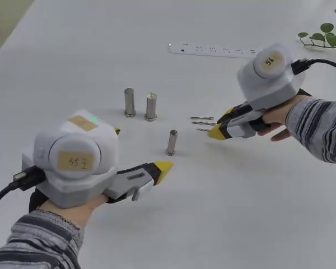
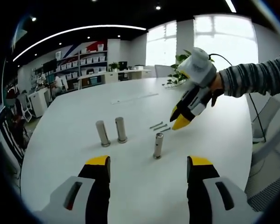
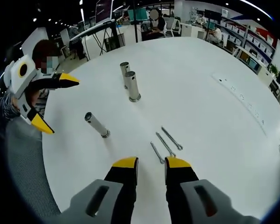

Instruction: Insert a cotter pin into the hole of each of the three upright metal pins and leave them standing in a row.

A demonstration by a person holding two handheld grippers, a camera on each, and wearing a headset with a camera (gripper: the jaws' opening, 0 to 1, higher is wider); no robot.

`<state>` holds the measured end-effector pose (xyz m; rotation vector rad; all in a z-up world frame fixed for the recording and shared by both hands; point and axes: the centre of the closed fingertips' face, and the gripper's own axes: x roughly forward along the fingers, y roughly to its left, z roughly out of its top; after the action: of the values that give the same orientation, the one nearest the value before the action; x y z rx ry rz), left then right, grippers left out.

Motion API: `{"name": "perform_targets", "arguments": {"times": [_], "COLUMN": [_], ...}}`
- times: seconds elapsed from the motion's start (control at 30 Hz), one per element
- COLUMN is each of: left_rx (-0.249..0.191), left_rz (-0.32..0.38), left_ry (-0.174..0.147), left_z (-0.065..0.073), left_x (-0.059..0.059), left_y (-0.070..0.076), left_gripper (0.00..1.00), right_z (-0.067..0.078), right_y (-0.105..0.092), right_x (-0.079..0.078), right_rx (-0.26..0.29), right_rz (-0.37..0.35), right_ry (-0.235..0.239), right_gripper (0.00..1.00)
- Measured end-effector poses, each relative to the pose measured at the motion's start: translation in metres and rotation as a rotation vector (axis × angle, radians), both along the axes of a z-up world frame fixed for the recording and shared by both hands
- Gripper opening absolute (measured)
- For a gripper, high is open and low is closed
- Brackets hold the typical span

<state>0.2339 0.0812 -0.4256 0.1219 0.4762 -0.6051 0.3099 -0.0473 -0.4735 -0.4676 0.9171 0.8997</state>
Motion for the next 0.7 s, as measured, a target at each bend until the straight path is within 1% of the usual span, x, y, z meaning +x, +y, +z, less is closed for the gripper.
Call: {"name": "perform_targets", "arguments": {"times": [0.07, 0.17, 0.2, 0.27, 0.3, 0.37, 0.43, 0.53, 0.57, 0.6, 0.63, 0.67, 0.7], "left_rx": [0.01, -0.003, -0.005, -0.001, 0.0, -0.002, -0.012, -0.01, -0.006, -0.003, 0.001, 0.004, 0.004], "left_rz": [0.001, -0.001, -0.003, -0.004, -0.001, 0.001, 0.001, 0.001, -0.001, -0.003, -0.003, -0.003, -0.005], "left_ry": [0.003, 0.005, 0.001, 0.0, 0.004, 0.018, 0.025, 0.021, 0.022, 0.022, 0.022, 0.023, 0.022], "left_z": [-0.001, 0.0, 0.001, 0.001, 0.0, -0.002, -0.003, -0.003, -0.003, -0.003, -0.004, -0.004, -0.004], "left_x": [0.0, 0.0, 0.0, 0.001, 0.001, 0.0, 0.0, 0.001, 0.001, 0.001, 0.001, 0.001, 0.002], "left_y": [0.001, -0.001, -0.002, -0.002, -0.001, -0.001, -0.002, -0.002, -0.002, -0.002, -0.002, -0.002, -0.002], "left_gripper": [0.64, 0.63, 0.63, 0.62, 0.61, 0.6, 0.6, 0.59, 0.59, 0.59, 0.59, 0.59, 0.59], "right_z": [-0.007, -0.011, -0.012, -0.014, -0.016, -0.017, -0.019, -0.021, -0.023, -0.022, -0.023, -0.022, -0.022], "right_y": [-0.002, -0.002, -0.002, -0.002, -0.002, -0.002, -0.001, 0.0, -0.003, -0.004, -0.005, -0.005, -0.004], "right_x": [0.004, 0.007, 0.008, 0.007, 0.008, 0.007, 0.007, 0.004, 0.008, 0.01, 0.01, 0.01, 0.009], "right_rx": [-0.008, -0.043, -0.052, -0.078, -0.087, -0.095, -0.1, -0.123, -0.141, -0.154, -0.169, -0.183, -0.186], "right_rz": [0.017, 0.032, 0.035, 0.067, 0.071, 0.079, 0.086, 0.107, 0.123, 0.142, 0.145, 0.169, 0.173], "right_ry": [0.003, 0.012, 0.013, 0.017, 0.018, 0.027, 0.038, 0.053, 0.049, 0.031, 0.029, 0.023, 0.025], "right_gripper": [0.16, 0.14, 0.14, 0.13, 0.12, 0.12, 0.1, 0.08, 0.07, 0.05, 0.04, 0.04, 0.03]}}
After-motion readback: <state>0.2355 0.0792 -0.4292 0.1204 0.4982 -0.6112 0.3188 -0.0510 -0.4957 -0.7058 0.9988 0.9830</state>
